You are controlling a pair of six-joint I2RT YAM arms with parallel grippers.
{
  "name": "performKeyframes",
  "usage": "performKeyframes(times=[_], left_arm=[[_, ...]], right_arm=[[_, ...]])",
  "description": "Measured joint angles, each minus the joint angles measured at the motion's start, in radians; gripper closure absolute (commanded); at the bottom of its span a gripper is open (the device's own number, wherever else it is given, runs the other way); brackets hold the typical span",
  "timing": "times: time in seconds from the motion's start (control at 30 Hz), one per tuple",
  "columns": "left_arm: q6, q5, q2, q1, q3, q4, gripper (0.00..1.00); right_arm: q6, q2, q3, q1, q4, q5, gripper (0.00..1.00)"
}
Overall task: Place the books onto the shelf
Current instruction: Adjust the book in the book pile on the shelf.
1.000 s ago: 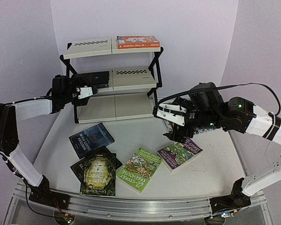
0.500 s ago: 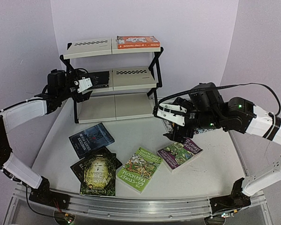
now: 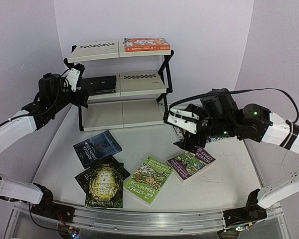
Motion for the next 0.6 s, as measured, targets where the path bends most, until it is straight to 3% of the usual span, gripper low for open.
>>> performKeyframes(times=[0.13, 0.27, 0.33, 0.5, 0.6], left_arm=[[-0.350, -0.055, -0.030, 0.005, 0.065, -0.196, 0.14], [-0.585, -0.038, -0.019, 0.005, 0.148, -0.388, 0.20], [-0.675, -0.026, -0.009, 0.005, 0.177, -0.469, 0.30], [-0.815, -0.001, 0.006, 0.005, 0.195, -0.596, 0.69], [-0.855, 0.012, 0.041, 0.005, 0.236, -0.658, 0.81]], right_arm=[[0.066, 0.000, -0.001, 0.000, 0.000, 0.000, 0.02], [0.201, 0.011, -0.002, 0.000, 0.009, 0.002, 0.02], [0.277, 0.023, -0.011, 0.000, 0.025, 0.009, 0.02], [0.448, 0.068, -0.057, 0.000, 0.051, 0.034, 0.02], [0.496, 0.073, -0.077, 0.000, 0.051, 0.045, 0.02]])
